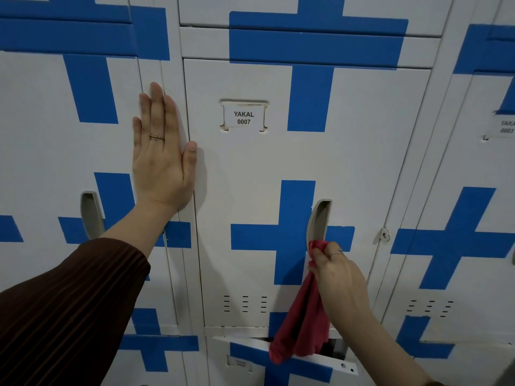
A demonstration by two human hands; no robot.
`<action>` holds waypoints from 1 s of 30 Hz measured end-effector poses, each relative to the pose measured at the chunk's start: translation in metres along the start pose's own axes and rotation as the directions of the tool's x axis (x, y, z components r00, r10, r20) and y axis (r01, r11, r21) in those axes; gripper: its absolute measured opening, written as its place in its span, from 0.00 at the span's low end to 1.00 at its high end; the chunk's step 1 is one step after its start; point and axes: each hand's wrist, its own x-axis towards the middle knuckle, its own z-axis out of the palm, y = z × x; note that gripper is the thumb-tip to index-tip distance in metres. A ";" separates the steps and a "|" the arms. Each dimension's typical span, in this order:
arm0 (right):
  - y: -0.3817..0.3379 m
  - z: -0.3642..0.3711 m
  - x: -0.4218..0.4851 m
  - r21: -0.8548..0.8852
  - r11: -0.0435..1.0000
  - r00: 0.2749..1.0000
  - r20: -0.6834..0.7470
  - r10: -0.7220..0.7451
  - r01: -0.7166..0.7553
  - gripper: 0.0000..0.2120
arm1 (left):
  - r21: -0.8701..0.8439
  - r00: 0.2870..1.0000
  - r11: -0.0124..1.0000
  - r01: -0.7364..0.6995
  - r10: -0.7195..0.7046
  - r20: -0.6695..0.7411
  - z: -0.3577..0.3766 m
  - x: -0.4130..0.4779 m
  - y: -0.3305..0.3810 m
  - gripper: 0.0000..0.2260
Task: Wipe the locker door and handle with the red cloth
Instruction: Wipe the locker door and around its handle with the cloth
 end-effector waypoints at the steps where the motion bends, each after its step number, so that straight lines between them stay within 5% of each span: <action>1: 0.000 0.000 0.001 0.019 1.000 1.000 -0.013 0.008 -0.008 0.08 | -0.002 1.000 1.000 -0.001 0.001 -0.001 0.000 0.000 0.000 0.27; 11: 0.004 0.001 0.003 0.207 0.973 0.969 -0.240 -0.052 0.103 0.08 | -0.004 1.000 1.000 -0.006 0.006 -0.004 0.000 0.001 -0.001 0.27; 18: -0.005 0.008 0.003 0.433 0.901 0.936 -0.310 0.164 -0.015 0.09 | 0.001 1.000 1.000 -0.002 0.002 -0.010 0.001 0.000 0.000 0.27; 21: -0.007 0.015 -0.002 0.434 0.900 0.923 -0.360 0.138 0.035 0.11 | -0.002 1.000 1.000 -0.006 0.006 -0.014 0.001 0.000 0.000 0.27; 26: 0.007 0.027 -0.013 0.473 0.880 0.985 -0.163 0.047 0.036 0.15 | -0.004 1.000 1.000 -0.003 0.003 -0.016 0.001 0.000 0.000 0.28; 30: 0.000 0.017 -0.010 0.617 0.776 0.983 -0.014 0.181 -0.134 0.09 | -0.003 1.000 1.000 0.000 0.000 -0.017 0.001 0.001 0.000 0.28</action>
